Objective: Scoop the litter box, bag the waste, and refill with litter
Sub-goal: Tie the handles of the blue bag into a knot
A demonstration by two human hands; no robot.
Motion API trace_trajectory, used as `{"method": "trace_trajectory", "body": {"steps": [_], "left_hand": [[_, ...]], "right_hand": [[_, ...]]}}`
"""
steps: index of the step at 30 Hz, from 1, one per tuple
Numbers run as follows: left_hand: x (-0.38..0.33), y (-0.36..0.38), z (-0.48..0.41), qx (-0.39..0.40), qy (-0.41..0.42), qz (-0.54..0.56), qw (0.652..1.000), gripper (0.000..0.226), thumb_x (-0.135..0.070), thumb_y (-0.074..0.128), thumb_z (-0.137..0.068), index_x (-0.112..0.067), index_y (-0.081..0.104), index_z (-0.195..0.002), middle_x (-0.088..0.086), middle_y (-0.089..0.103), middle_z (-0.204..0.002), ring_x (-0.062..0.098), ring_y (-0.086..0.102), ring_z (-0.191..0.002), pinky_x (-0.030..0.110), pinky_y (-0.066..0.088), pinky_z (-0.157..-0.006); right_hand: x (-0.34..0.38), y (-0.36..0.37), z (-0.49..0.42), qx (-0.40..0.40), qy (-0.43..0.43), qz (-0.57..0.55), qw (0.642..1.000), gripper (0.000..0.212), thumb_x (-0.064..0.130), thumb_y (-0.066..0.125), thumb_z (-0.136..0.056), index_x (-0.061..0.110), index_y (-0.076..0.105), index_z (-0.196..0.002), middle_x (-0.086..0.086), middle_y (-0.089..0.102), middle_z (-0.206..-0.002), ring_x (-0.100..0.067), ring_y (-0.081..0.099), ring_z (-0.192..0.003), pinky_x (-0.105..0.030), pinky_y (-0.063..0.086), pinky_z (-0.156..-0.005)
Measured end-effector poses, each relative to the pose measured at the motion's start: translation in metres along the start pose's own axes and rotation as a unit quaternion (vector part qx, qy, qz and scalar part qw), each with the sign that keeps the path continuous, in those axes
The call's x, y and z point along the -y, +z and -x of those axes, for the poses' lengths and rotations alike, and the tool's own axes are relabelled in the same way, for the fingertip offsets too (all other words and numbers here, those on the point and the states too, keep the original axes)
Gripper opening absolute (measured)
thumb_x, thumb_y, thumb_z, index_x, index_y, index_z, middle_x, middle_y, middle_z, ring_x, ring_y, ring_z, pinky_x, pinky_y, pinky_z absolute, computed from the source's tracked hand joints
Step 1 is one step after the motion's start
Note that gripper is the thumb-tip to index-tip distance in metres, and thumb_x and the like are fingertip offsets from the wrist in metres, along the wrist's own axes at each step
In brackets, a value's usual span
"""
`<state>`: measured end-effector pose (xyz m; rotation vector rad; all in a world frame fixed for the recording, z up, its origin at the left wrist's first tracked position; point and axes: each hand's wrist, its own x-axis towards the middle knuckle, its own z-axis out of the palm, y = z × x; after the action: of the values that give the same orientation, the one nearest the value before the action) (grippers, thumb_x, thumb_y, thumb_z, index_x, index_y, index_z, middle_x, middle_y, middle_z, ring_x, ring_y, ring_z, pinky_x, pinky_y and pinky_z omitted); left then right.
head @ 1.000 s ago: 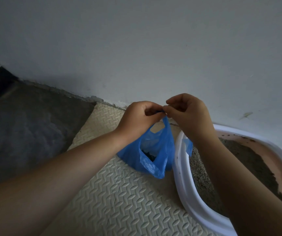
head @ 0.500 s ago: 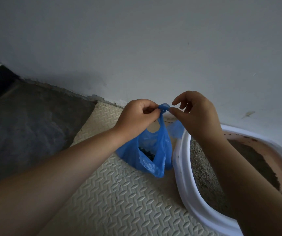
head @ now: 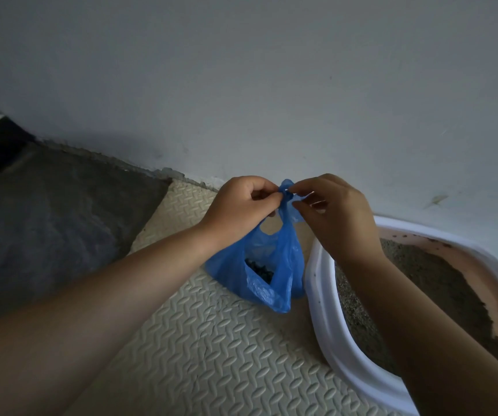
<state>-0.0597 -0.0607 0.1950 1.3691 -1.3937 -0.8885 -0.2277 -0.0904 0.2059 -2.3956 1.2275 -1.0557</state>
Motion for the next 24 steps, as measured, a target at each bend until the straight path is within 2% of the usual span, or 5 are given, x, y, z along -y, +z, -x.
{"method": "trace_trajectory", "body": {"steps": [7, 13, 18, 20, 24], "left_hand": [[0.003, -0.001, 0.002, 0.023, 0.015, 0.015, 1.000, 0.011, -0.013, 0.060, -0.091, -0.013, 0.070, -0.092, 0.000, 0.072, -0.080, 0.012, 0.069, -0.076, 0.026, 0.056, -0.075], [0.020, -0.001, -0.001, 0.000, 0.005, -0.019, 1.000, 0.005, -0.015, 0.061, -0.090, -0.012, 0.065, -0.091, -0.004, 0.071, -0.082, 0.010, 0.068, -0.078, 0.023, 0.054, -0.072], [0.031, 0.006, -0.001, 0.004, -0.008, -0.032, 0.999, 0.004, -0.015, 0.061, -0.090, -0.017, 0.063, -0.087, -0.006, 0.070, -0.080, 0.005, 0.066, -0.074, 0.015, 0.050, -0.067], [0.032, 0.008, 0.000, 0.001, -0.008, -0.038, 0.999, 0.005, -0.015, 0.062, -0.089, -0.019, 0.063, -0.087, -0.007, 0.069, -0.082, 0.003, 0.066, -0.075, 0.013, 0.049, -0.066], [0.032, 0.008, -0.001, -0.006, -0.008, -0.060, 0.998, 0.005, -0.016, 0.063, -0.088, -0.020, 0.064, -0.087, -0.009, 0.068, -0.081, 0.001, 0.064, -0.074, 0.015, 0.050, -0.067]], "right_hand": [[-0.001, 0.002, 0.003, -0.014, 0.000, 0.043, 0.999, 0.011, 0.016, 0.072, -0.082, 0.021, 0.074, -0.092, 0.010, 0.062, -0.081, -0.005, 0.057, -0.066, -0.027, 0.051, -0.061], [-0.006, -0.002, 0.005, -0.039, 0.099, 0.000, 0.994, 0.009, 0.015, 0.064, -0.088, 0.019, 0.069, -0.094, 0.011, 0.065, -0.081, -0.007, 0.062, -0.070, -0.010, 0.043, -0.062], [-0.011, -0.001, 0.009, -0.027, 0.155, -0.017, 0.987, 0.010, 0.011, 0.060, -0.089, 0.020, 0.063, -0.092, 0.006, 0.066, -0.084, -0.011, 0.061, -0.073, -0.026, 0.047, -0.064], [-0.010, 0.000, 0.011, -0.036, 0.136, 0.001, 0.990, 0.015, 0.007, 0.059, -0.085, 0.020, 0.061, -0.094, 0.005, 0.062, -0.091, -0.011, 0.058, -0.074, -0.030, 0.048, -0.065], [-0.001, 0.002, 0.014, -0.009, -0.032, 0.081, 0.996, 0.042, 0.015, 0.062, -0.078, 0.014, 0.058, -0.120, -0.001, 0.054, -0.112, -0.019, 0.054, -0.099, -0.031, 0.046, -0.083]]}}
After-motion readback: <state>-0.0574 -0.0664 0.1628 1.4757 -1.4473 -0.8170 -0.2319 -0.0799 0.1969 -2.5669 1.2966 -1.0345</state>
